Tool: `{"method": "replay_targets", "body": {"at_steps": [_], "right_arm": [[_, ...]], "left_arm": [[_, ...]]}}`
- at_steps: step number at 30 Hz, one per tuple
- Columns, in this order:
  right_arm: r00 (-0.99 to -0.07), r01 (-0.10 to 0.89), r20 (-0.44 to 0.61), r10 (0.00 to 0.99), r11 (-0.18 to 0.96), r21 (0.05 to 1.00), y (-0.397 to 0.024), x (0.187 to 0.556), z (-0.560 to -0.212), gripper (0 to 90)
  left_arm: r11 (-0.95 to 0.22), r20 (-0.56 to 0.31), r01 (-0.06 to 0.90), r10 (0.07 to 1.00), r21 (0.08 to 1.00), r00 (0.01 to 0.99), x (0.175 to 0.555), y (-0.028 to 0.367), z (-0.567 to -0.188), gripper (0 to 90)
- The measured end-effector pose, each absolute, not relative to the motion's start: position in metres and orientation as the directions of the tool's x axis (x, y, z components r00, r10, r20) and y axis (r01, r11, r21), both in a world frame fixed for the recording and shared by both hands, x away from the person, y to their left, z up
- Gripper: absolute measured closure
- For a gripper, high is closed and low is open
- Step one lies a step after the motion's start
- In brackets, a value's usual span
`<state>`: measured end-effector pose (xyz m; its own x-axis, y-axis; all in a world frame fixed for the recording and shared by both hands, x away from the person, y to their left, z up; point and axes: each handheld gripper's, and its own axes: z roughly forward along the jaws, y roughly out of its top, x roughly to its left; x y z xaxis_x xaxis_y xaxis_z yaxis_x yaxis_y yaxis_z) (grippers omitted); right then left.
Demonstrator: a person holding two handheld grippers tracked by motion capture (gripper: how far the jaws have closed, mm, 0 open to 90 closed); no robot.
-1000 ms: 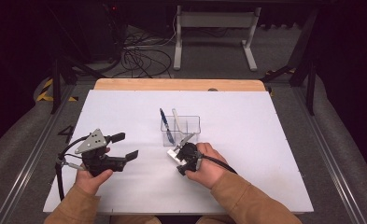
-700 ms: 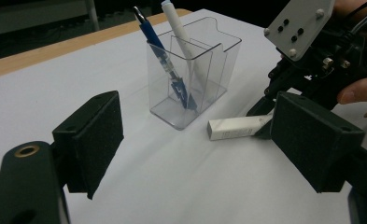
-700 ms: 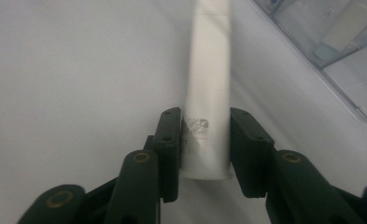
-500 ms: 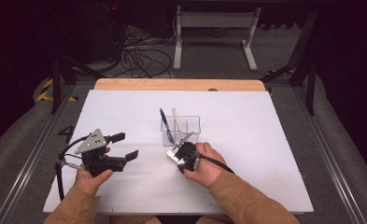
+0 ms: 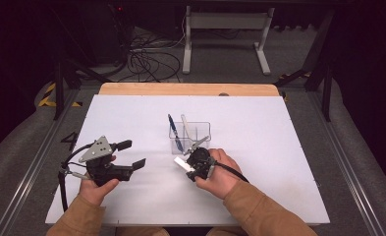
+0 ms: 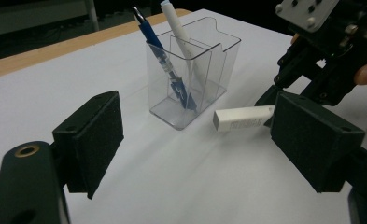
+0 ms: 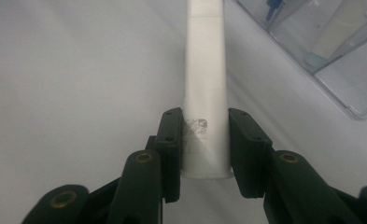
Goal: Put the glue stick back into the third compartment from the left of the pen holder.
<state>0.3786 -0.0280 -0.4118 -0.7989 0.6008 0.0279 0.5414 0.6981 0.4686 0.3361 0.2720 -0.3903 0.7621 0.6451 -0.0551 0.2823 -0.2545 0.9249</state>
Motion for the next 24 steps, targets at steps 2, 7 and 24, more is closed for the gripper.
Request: {"method": "replay_targets", "body": {"at_steps": [2, 7, 24], "right_arm": [[-0.802, 0.539, 0.038, 0.596, 0.695, 0.477, -0.030, 0.377, -0.406, 67.3], [-0.799, 0.538, 0.040, 0.601, 0.683, 0.494, -0.037, 0.376, -0.396, 67.3], [-0.791, 0.536, 0.051, 0.610, 0.650, 0.539, -0.053, 0.372, -0.366, 67.2]], "left_arm": [[-0.256, -0.053, 0.280, 0.646, 0.925, 0.762, 0.336, 0.272, -0.390, 17.8], [-0.260, -0.051, 0.281, 0.644, 0.924, 0.763, 0.336, 0.272, -0.391, 17.8], [-0.260, -0.049, 0.279, 0.644, 0.924, 0.763, 0.336, 0.272, -0.391, 17.8]]}}
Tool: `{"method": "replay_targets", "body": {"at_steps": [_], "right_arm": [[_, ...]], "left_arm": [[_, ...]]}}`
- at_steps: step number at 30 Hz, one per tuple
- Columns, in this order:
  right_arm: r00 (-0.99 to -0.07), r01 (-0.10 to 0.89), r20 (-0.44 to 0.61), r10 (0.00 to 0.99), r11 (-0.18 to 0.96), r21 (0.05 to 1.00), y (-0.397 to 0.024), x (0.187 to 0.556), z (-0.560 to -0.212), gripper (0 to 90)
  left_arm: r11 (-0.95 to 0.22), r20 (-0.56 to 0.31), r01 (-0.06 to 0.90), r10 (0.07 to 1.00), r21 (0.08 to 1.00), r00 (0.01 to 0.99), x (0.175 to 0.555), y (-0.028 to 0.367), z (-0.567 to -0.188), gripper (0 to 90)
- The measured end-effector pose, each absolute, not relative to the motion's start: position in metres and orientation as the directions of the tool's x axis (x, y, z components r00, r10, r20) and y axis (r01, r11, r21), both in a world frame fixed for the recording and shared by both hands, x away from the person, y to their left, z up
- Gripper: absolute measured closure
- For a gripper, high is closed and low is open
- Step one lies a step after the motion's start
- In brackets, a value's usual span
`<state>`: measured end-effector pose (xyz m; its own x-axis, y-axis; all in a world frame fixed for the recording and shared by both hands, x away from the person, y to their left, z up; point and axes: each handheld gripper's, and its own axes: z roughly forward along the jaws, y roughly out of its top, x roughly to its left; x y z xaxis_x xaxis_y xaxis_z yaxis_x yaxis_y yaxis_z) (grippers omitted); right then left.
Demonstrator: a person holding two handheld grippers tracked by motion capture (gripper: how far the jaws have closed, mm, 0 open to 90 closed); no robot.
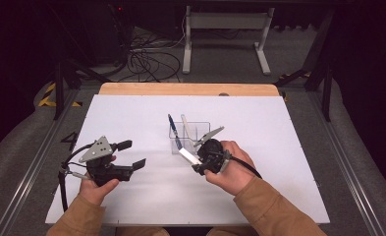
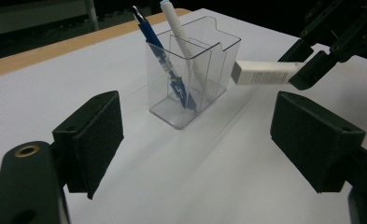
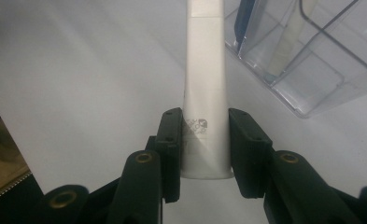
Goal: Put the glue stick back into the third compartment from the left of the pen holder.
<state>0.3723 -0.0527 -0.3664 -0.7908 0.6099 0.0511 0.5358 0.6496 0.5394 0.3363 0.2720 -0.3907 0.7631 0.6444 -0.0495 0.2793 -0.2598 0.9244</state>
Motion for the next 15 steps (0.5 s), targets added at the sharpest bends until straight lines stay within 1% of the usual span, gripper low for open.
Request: {"method": "replay_targets", "body": {"at_steps": [15], "right_arm": [[-0.782, 0.540, 0.061, 0.620, 0.627, 0.562, -0.063, 0.373, -0.348, 67.2]], "left_arm": [[-0.257, -0.052, 0.280, 0.644, 0.925, 0.763, 0.336, 0.272, -0.391, 17.8]]}}
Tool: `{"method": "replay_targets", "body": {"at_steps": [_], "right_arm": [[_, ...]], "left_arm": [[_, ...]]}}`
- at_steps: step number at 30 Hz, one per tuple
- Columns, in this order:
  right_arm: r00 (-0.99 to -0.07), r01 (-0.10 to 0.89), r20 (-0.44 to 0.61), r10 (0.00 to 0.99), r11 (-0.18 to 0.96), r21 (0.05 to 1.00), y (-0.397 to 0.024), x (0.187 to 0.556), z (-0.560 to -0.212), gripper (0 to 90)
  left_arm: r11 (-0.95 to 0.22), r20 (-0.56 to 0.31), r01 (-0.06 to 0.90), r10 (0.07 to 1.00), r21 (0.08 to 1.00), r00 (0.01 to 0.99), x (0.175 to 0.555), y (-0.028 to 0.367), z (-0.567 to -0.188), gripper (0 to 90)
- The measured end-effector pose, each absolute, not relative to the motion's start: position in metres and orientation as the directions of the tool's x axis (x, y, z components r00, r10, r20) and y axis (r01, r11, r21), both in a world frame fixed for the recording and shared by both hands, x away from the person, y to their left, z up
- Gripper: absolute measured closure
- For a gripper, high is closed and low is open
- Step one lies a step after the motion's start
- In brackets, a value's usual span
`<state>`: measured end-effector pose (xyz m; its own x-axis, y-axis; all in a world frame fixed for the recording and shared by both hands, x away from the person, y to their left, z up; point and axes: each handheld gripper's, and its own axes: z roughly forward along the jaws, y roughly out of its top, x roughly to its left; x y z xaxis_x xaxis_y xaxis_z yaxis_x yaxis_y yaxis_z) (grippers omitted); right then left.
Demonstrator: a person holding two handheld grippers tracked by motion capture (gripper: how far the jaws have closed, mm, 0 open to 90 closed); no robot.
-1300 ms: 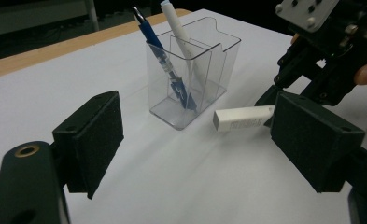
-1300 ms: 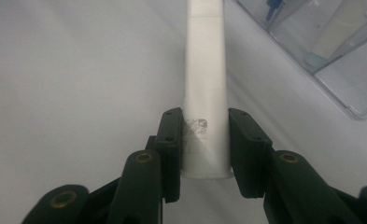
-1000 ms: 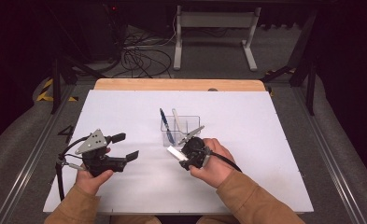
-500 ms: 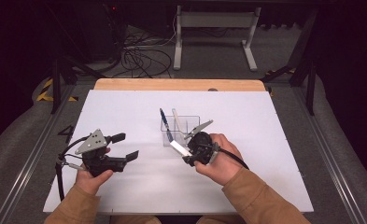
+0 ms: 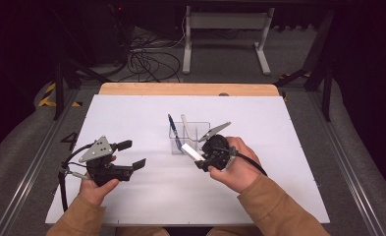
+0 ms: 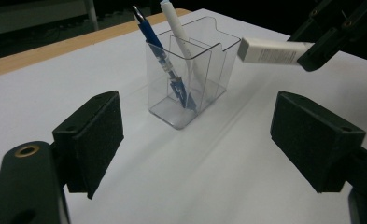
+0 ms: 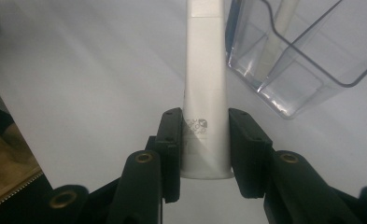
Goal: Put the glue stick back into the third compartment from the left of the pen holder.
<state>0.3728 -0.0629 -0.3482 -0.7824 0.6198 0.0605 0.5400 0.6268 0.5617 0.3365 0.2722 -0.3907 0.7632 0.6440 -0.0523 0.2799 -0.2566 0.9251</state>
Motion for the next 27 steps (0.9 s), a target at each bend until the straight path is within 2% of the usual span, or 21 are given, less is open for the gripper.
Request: {"method": "replay_targets", "body": {"at_steps": [19, 27], "right_arm": [[-0.724, 0.607, 0.069, 0.686, 0.586, 0.536, -0.087, 0.392, -0.317, 67.1], [-0.693, 0.635, 0.060, 0.719, 0.569, 0.522, -0.093, 0.413, -0.307, 67.1]], "left_arm": [[-0.252, -0.057, 0.283, 0.646, 0.926, 0.761, 0.336, 0.273, -0.391, 17.7], [-0.258, -0.050, 0.279, 0.645, 0.925, 0.762, 0.336, 0.273, -0.391, 17.7]]}}
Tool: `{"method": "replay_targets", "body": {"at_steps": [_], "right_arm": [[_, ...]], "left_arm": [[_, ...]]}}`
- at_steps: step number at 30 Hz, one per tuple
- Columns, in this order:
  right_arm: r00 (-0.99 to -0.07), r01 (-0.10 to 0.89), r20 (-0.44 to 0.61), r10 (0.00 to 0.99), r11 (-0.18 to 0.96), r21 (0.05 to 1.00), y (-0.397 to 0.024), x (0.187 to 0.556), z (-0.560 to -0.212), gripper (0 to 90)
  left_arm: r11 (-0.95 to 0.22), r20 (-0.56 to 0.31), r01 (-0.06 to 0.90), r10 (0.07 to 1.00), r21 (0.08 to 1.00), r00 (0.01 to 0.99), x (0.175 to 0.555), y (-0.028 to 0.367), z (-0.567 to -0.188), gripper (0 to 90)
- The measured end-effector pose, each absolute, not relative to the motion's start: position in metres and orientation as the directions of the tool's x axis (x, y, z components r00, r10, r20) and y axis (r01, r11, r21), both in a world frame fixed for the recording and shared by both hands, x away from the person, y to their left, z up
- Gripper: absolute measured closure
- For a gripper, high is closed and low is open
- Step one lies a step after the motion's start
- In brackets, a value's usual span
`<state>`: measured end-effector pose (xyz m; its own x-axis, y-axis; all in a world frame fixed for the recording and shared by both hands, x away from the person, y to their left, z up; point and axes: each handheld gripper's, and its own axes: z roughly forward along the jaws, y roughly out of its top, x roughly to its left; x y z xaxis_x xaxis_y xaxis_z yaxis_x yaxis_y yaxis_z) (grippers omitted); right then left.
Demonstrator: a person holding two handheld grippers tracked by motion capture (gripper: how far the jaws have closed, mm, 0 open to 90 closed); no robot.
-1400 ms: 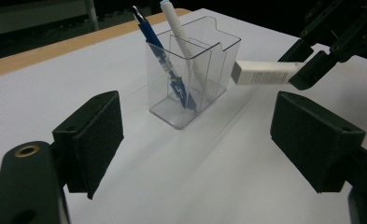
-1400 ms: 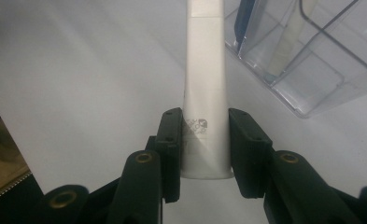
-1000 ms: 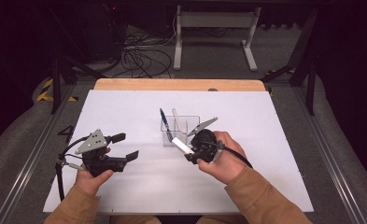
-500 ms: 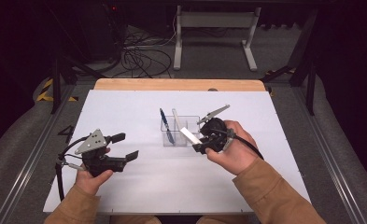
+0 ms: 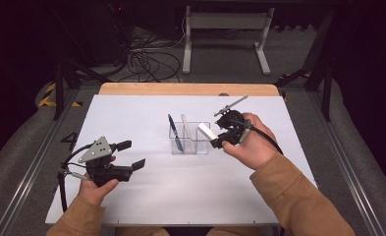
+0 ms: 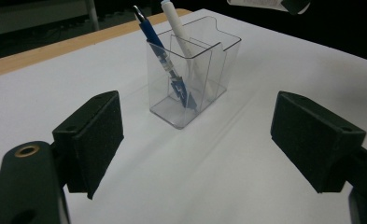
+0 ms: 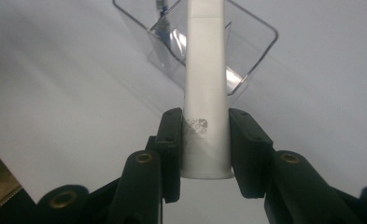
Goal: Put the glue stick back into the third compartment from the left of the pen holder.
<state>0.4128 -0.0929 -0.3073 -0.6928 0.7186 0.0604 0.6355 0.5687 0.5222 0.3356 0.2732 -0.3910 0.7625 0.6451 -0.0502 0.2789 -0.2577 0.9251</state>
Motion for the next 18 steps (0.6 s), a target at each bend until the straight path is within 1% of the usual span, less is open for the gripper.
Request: {"method": "replay_targets", "body": {"at_steps": [5, 18], "right_arm": [[-0.677, 0.650, 0.057, 0.734, 0.559, 0.515, -0.094, 0.421, -0.302, 67.1], [-0.668, 0.670, 0.067, 0.741, 0.560, 0.487, -0.092, 0.434, -0.301, 67.0]], "left_arm": [[-0.253, -0.058, 0.286, 0.646, 0.924, 0.761, 0.336, 0.274, -0.392, 17.7], [-0.257, -0.056, 0.287, 0.648, 0.923, 0.760, 0.337, 0.274, -0.393, 17.7]]}}
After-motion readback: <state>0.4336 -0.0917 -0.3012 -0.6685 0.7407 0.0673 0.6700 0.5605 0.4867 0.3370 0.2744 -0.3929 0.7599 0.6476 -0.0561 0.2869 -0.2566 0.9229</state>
